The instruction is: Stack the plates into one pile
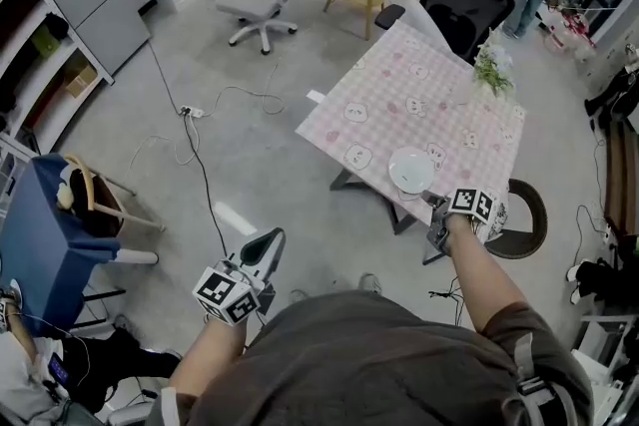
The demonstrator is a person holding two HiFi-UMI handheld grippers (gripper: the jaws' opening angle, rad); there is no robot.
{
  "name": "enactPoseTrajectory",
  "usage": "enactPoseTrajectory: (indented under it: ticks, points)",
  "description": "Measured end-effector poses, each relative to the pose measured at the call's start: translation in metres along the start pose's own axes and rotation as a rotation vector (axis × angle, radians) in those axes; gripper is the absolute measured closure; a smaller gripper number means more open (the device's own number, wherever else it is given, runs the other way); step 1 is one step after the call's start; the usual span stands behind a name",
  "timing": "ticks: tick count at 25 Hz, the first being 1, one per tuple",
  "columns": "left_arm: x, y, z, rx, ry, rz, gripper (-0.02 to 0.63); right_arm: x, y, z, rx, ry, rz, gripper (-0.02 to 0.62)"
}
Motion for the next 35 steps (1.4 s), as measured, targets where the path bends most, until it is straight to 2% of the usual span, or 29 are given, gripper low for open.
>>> enactPoseTrajectory:
  ticks: [2,7,12,16,21,23,25,28,31,35]
  points:
    - [0.003,-0.014,-0.012,0.0,0.01,0.009,0.601,-0.015,-0.013,-0.014,0.018,-0.072,0.009,0.459]
    - [0.013,-0.038,-0.036,-0.009,0.036,0.037,0.601,-0.033,-0.049,-0.029,0.065,-0.212,0.04,0.369]
    - [0.022,-0.049,-0.046,-0.012,0.058,0.053,0.601,-0.04,-0.063,-0.039,0.135,-0.211,0.062,0.344]
    - [0.027,-0.052,-0.048,-0.018,0.074,0.068,0.601,-0.04,-0.068,-0.041,0.134,-0.22,0.063,0.342]
    - [0.033,-0.047,-0.04,-0.023,0.079,0.077,0.601,-0.037,-0.075,-0.04,0.128,-0.219,0.07,0.367]
    - [0.036,-0.047,-0.038,-0.027,0.085,0.083,0.601,-0.037,-0.076,-0.046,0.15,-0.217,0.061,0.414]
    - [0.038,-0.046,-0.036,-0.032,0.092,0.088,0.601,-0.038,-0.075,-0.052,0.176,-0.212,0.048,0.489]
    - [0.04,-0.044,-0.032,-0.04,0.099,0.096,0.601,-0.04,-0.075,-0.054,0.172,-0.221,0.037,0.509]
    - [0.04,-0.043,-0.032,-0.044,0.104,0.103,0.601,-0.042,-0.077,-0.053,0.125,-0.249,0.031,0.54]
    - [0.04,-0.043,-0.033,-0.046,0.104,0.107,0.601,-0.044,-0.076,-0.043,0.001,-0.277,0.021,0.569]
Point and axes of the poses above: the fingertips, and each gripper's own axes: y backward along the fingers, z to its left, x out of its underside, the point moved 8 cm from there along y, backward along the fingers, and after that the axes turned 14 degrees about -y, right-handed, at the moved point
